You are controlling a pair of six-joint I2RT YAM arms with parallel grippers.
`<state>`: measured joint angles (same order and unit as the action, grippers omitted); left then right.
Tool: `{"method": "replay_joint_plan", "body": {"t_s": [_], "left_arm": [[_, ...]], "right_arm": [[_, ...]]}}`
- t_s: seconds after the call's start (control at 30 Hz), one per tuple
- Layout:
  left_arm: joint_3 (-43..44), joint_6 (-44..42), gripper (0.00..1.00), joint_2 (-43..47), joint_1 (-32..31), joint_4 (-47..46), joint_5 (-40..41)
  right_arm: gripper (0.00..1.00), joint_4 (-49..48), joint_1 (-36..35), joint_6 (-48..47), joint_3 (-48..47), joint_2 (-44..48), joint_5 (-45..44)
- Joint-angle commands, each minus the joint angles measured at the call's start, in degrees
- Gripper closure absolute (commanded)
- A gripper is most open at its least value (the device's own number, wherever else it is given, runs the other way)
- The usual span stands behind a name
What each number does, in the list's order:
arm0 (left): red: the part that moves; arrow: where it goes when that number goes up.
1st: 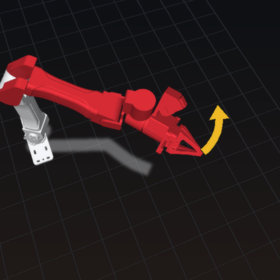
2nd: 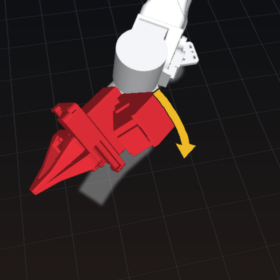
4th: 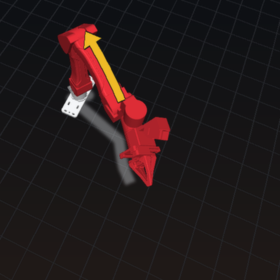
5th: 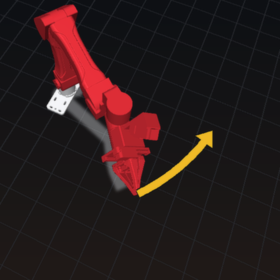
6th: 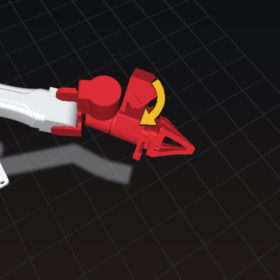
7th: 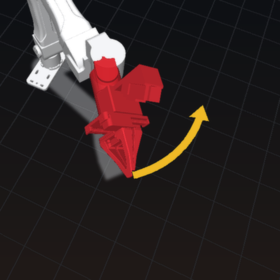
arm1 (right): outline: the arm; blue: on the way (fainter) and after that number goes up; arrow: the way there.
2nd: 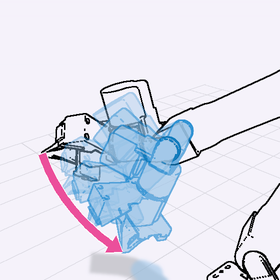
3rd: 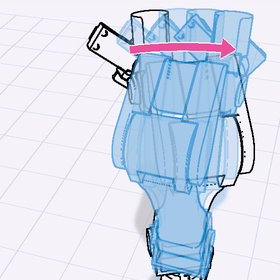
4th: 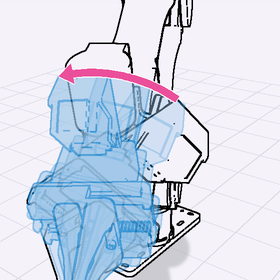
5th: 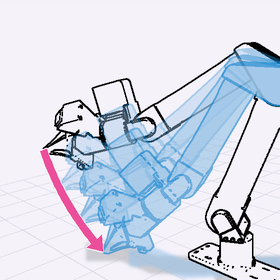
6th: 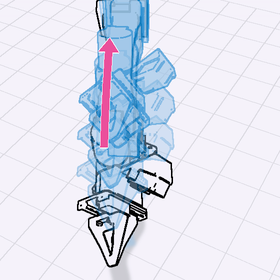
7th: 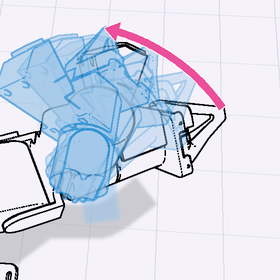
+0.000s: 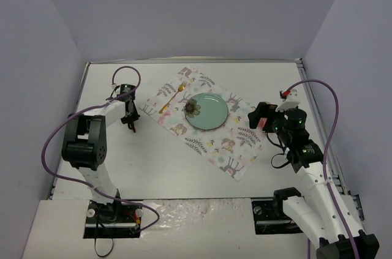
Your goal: Set the dinner table for one person
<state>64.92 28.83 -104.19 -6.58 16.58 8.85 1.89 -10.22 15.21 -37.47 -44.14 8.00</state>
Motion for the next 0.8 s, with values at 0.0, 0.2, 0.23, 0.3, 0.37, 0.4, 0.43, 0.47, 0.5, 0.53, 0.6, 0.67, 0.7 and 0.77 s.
{"method": "replay_joint_plan", "body": {"t_s": [0.0,0.2,0.23,0.3,0.37,0.4,0.43,0.47,0.5,0.53,0.6,0.67,0.7,0.77], "left_arm": [[-2.34,2.32,0.9,2.72,0.78,4.66,0.95],[-1.44,2.55,0.73,3.23,1.51,4.13,1.14],[-1.22,2.55,0.72,3.12,1.88,4.08,1.08],[-0.72,2.22,0.7,2.71,2.97,3.67,0.59],[-0.5,1.89,0.69,2.5,3.64,2.93,-0.03],[-0.39,1.76,0.69,2.36,4.03,2.59,-0.53],[-0.2,1.59,0.69,2.09,4.36,2.26,-1.09],[0.0,1.43,0.68,1.83,4.69,1.93,-1.66],[0.46,1.24,0.68,1.46,4.71,1.86,-1.94],[0.94,1.05,0.68,1.08,4.68,1.83,-2.19],[2.11,0.61,0.68,0.29,4.67,1.84,-2.52],[3.65,0.04,0.68,-0.57,4.73,2.0,-2.53],[4.39,-0.27,0.68,-1.11,4.73,2.19,-2.53],[5.67,-0.85,0.68,-2.26,4.77,2.76,-2.53]], "right_arm": [[0.0,-4.7,-0.42,0.31,-0.2,-0.2,0.79],[0.0,-4.56,-0.36,0.14,0.0,0.43,0.56],[0.0,-4.61,-0.41,0.09,-0.05,0.38,0.45],[0.0,-4.7,-0.42,0.08,-0.14,0.45,0.36],[0.0,-4.7,-0.42,-0.09,-0.23,0.37,0.44],[0.0,-4.72,-0.42,-0.09,-0.2,0.34,0.44],[0.0,-4.75,-0.42,-0.09,-0.13,0.27,0.44],[0.0,-4.79,-0.42,-0.09,-0.06,0.2,0.44],[0.0,-4.79,-0.42,-0.09,-0.08,0.2,0.42],[0.0,-4.79,-0.42,-0.09,-0.11,0.2,0.39],[0.0,-4.79,-0.42,-0.09,-0.19,0.17,0.4],[0.0,-4.79,-0.42,-0.1,-0.3,0.11,0.53],[0.0,-4.79,-0.42,-0.14,-0.23,0.11,0.53],[0.0,-4.79,-0.42,-0.18,-0.14,0.15,0.49]]}}
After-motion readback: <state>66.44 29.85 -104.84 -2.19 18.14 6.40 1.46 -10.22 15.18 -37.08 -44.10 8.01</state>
